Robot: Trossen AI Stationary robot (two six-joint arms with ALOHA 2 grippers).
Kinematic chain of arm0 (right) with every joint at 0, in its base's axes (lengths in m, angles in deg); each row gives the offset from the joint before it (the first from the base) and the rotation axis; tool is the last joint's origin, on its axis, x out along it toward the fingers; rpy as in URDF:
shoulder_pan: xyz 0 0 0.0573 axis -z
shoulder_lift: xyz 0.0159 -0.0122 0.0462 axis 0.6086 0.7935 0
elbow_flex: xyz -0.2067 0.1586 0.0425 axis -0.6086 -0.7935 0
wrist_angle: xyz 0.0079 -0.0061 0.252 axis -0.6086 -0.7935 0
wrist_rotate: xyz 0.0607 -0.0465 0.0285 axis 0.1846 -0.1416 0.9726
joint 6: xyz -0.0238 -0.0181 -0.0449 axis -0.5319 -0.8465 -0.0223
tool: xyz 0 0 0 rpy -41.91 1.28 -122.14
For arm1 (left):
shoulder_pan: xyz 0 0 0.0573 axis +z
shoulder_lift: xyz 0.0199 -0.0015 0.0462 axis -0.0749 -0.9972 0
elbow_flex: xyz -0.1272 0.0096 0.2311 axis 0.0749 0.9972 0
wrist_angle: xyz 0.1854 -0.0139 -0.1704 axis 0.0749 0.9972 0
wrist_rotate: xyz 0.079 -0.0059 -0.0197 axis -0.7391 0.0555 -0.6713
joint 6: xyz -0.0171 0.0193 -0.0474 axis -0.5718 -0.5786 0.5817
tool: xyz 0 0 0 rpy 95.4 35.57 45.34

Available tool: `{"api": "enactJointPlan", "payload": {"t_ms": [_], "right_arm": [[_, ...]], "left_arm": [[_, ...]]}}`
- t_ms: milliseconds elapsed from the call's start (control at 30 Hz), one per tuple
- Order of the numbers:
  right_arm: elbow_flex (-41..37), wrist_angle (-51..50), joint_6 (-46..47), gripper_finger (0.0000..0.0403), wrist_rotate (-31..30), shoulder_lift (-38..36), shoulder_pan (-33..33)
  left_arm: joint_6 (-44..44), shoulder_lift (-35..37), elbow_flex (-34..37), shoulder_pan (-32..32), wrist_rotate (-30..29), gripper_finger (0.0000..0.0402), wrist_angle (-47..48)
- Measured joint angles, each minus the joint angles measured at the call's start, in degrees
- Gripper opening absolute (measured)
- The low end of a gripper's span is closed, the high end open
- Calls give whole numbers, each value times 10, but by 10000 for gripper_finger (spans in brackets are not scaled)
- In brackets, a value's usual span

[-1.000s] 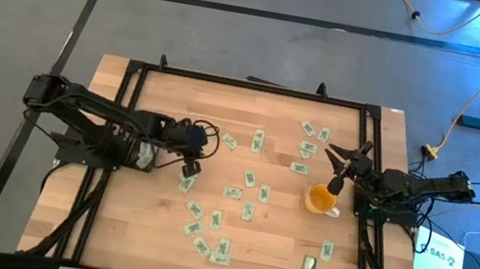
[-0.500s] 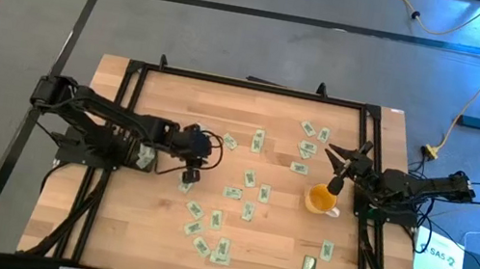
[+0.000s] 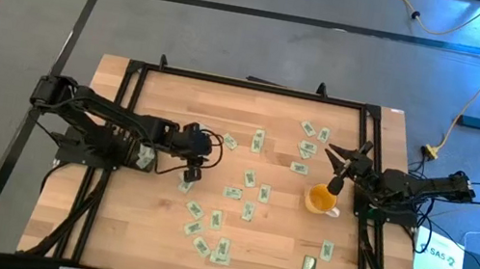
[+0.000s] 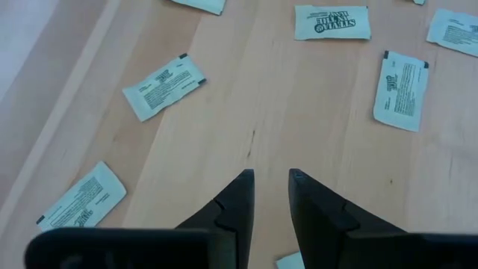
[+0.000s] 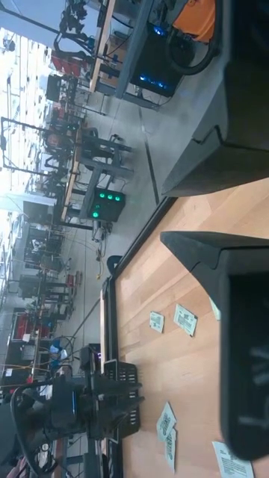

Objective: Pick and place Stevia / Truvia into bins
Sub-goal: Put the stevia packet into the black bin

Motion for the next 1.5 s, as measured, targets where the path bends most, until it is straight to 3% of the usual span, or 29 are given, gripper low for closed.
{"api": "enactJointPlan", "payload": {"t_ms": [967, 1200, 1500], "right_arm": [[0, 0, 0, 90, 0, 0, 0], [0, 0, 0, 90, 0, 0, 0], [0, 0, 0, 90, 0, 0, 0]], "left_arm": [[30, 0, 0, 0, 6, 77, 0], [-22, 0, 0, -17, 20, 77, 2], [15, 0, 0, -55, 18, 77, 97]]}}
